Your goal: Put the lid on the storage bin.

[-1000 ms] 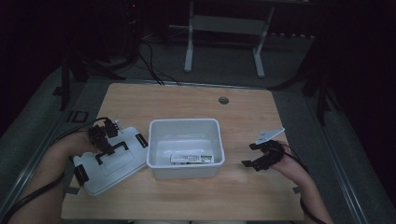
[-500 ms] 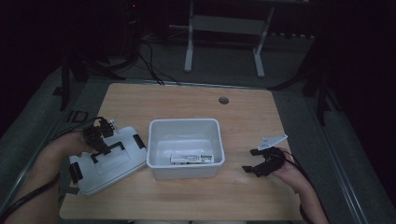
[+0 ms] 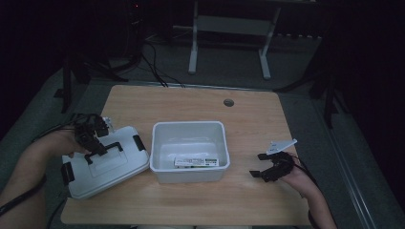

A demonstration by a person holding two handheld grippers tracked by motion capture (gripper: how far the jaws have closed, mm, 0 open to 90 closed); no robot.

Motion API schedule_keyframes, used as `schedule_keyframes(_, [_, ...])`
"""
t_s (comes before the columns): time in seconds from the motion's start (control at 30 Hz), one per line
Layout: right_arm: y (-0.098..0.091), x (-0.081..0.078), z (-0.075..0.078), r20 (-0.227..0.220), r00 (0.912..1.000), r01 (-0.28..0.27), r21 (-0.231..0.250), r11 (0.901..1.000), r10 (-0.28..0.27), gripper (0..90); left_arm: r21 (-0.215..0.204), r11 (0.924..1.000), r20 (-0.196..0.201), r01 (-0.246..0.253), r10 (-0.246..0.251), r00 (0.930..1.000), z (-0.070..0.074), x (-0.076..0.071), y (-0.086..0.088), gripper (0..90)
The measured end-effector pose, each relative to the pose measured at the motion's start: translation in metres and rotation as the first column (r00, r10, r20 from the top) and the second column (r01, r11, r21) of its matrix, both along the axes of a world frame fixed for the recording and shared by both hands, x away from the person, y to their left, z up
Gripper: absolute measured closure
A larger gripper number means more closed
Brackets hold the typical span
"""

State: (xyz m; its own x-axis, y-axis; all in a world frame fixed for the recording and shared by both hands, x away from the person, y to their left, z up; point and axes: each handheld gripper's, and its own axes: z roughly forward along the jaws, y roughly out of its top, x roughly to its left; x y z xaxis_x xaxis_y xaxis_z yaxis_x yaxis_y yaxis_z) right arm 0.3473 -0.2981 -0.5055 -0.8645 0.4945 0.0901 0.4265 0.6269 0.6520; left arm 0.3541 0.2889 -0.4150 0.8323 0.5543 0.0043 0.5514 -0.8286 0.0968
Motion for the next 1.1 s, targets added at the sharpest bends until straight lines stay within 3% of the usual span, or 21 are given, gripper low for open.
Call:
schedule_keyframes(0.13, [-0.001,-0.001,-0.001,0.0,1.0,-0.004,0.004,1.0,0.004,17.6,-0.024,0.9996,0.018,0.014,-0.014,0.9997,0.017,-0.003,0.001,83.6])
schedule_keyframes(0.6, [-0.003,-0.002,0.003,0.006,1.0,0.004,0.021,0.9998,-0.004,17.6,0.007,0.9994,0.068,0.034,-0.035,0.9971,0.066,-0.012,-0.005,83.6])
schedule_keyframes(1.1, [-0.002,-0.002,-0.001,0.0,1.0,0.007,0.033,0.9994,-0.007,17.5,-0.014,0.9953,0.091,0.095,-0.094,0.9915,0.094,-0.012,-0.03,83.5])
